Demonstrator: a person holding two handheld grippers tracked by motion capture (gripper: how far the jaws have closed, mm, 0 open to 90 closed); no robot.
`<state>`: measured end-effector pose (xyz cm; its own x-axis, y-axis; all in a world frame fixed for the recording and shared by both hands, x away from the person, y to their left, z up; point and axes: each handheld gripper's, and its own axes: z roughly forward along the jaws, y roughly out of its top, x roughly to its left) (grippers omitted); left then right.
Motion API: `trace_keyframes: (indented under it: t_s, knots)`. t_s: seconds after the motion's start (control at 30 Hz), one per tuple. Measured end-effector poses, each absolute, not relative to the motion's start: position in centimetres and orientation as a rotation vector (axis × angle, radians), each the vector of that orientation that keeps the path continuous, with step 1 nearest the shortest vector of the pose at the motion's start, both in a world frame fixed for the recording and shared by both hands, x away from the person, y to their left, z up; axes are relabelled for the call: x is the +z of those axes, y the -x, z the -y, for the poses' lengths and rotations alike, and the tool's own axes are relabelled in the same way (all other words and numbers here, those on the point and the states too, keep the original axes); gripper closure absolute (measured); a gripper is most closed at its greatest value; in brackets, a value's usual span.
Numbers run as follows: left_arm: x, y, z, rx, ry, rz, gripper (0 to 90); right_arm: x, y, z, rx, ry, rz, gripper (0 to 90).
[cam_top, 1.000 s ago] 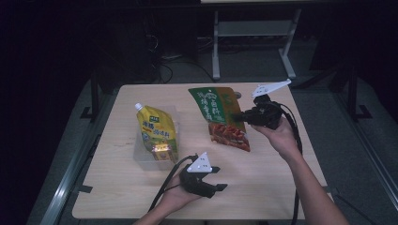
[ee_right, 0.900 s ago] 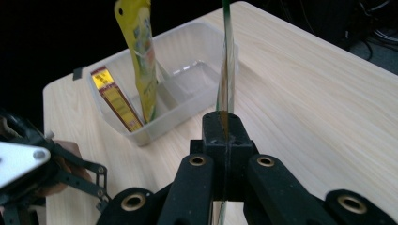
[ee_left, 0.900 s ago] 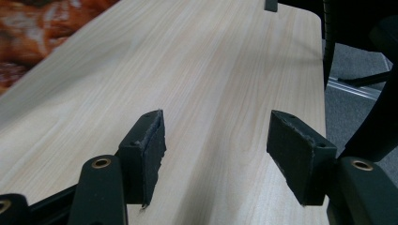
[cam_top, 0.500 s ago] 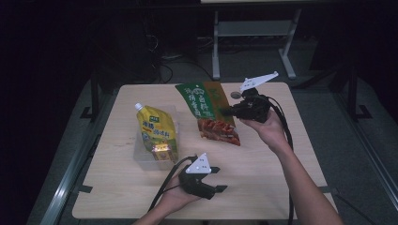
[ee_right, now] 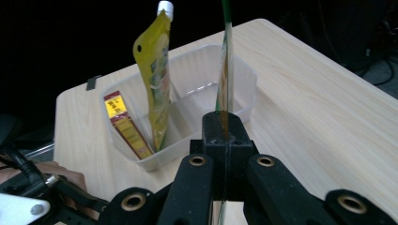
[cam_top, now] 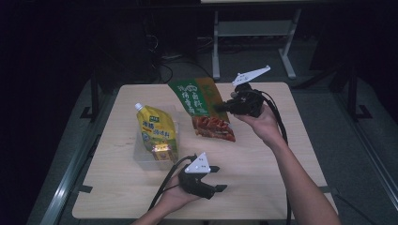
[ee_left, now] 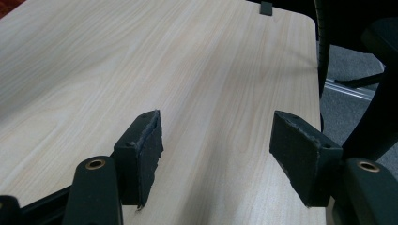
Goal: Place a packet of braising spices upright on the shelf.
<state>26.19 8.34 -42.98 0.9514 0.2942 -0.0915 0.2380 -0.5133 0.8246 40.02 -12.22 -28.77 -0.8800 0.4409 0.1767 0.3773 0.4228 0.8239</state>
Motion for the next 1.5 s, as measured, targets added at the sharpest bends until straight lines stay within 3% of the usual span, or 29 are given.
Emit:
trace_keyframes:
  t_s: [1.5]
  knots:
    - [-42.9, -25.8, -8.3, 0.045, -2.123, -0.341, 32.6, -26.2, -44.2, 4.9, 1.555, -0.62, -2.6, 90.0]
